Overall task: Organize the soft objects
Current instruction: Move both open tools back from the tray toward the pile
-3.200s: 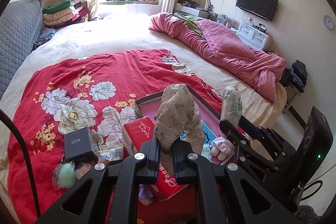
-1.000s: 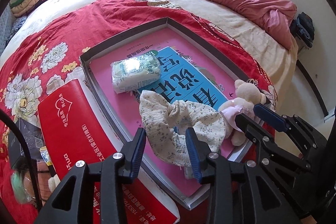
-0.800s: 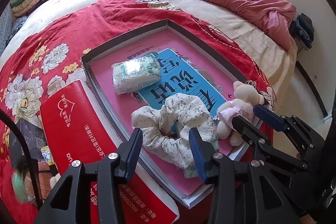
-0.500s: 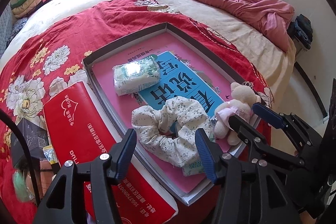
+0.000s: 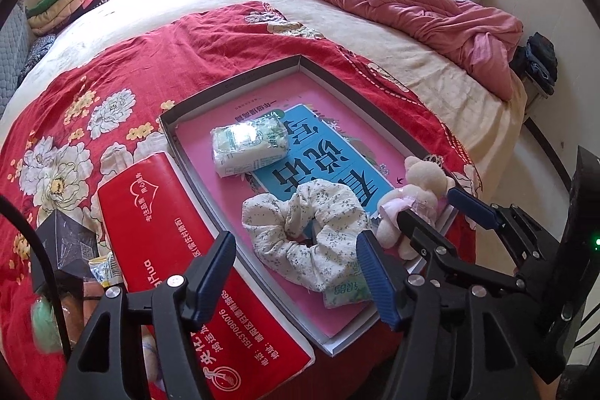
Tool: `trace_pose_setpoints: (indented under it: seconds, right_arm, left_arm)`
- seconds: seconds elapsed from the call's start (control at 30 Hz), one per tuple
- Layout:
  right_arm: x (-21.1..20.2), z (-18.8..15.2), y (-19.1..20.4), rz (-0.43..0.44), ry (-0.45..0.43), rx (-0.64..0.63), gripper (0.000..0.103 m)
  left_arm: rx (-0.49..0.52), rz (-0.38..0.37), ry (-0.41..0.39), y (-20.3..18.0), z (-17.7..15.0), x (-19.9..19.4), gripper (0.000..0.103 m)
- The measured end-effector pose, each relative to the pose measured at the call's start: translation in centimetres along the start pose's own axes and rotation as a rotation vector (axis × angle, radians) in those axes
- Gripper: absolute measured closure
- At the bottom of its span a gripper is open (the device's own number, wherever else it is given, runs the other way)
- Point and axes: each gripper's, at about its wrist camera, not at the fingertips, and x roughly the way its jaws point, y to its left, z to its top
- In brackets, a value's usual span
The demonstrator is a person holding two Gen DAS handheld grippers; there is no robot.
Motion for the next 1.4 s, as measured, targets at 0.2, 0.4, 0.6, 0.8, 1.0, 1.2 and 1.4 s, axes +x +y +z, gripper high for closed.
trace_pose_setpoints:
  seconds: [0.2, 0.4, 0.6, 0.8, 1.0, 1.2, 1.4]
  right_arm:
    - [-0.3, 0.0, 0.1, -0.019, -0.013, 0.001, 0.032]
    - [-0.7, 0.1, 0.3, -0.031, -0.028, -0.009, 0.031]
    - [-1.2, 0.2, 0.6, -0.053, -0.043, -0.016, 0.030]
    - [-1.5, 0.2, 0.5, -0.067, -0.046, -0.007, 0.030]
    - [-2.0, 0.3, 0.7, -0.081, -0.057, -0.011, 0.030]
    - [-3.2, 0.7, 1.2, -0.087, -0.090, -0.019, 0.030]
    - [-4.7, 1.2, 2.4, -0.087, -0.130, -0.045, 0.030]
  left_arm:
    - [0.003, 0.020, -0.017, 0.1, -0.2, -0.7, 0.027]
    - [-0.004, 0.028, -0.026, 0.3, -0.5, -1.3, 0.026]
    - [-0.014, 0.037, -0.033, 0.6, -0.8, -1.9, 0.024]
    - [-0.023, 0.045, -0.040, 0.8, -1.1, -2.4, 0.024]
    - [-0.038, 0.045, -0.043, 1.0, -1.6, -2.9, 0.024]
    - [-0.046, 0.048, -0.053, 1.3, -2.1, -3.6, 0.023]
    - [-0.064, 0.047, -0.070, 2.1, -2.6, -4.7, 0.023]
